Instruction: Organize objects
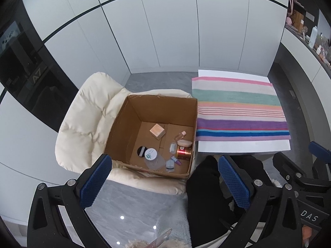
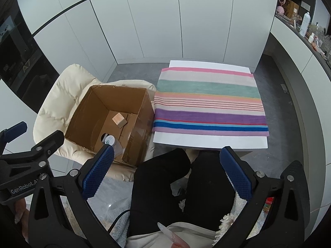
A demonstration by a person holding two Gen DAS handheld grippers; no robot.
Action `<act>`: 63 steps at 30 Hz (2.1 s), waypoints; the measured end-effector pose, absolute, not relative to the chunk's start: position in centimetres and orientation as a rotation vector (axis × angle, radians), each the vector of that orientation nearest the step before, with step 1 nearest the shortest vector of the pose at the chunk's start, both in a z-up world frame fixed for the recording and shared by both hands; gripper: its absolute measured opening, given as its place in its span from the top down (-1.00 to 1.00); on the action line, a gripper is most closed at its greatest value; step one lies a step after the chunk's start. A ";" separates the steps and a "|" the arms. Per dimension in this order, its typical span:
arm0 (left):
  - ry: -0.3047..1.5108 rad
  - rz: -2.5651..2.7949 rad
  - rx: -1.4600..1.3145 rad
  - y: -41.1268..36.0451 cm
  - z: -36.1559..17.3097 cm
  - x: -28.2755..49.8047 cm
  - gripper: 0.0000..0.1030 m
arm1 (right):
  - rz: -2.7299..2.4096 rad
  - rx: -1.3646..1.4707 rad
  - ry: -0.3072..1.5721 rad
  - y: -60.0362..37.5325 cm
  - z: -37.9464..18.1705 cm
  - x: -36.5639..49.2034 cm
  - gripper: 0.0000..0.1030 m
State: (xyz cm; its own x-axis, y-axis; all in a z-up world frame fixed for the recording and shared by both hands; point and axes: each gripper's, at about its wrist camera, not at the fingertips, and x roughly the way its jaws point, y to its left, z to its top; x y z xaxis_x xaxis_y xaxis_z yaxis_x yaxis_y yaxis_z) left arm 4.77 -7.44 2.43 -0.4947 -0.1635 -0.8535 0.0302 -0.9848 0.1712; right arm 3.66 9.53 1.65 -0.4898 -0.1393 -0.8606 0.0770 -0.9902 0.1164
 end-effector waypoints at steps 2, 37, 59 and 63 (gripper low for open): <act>-0.215 -2.610 1.510 -7.4 2.3 4.8 -1.00 | -2.600 1.522 -0.098 9.5 1.5 3.6 -1.00; -0.187 -2.610 1.577 -6.9 1.7 4.5 -1.00 | -2.604 1.530 -0.153 10.1 0.7 3.4 -1.00; -0.192 -2.597 1.599 -6.7 1.3 4.3 -1.00 | -2.588 1.534 -0.166 10.1 0.4 3.6 -1.00; -0.195 -2.597 1.596 -6.7 1.2 4.3 -1.00 | -2.580 1.534 -0.162 10.1 0.3 3.6 -1.00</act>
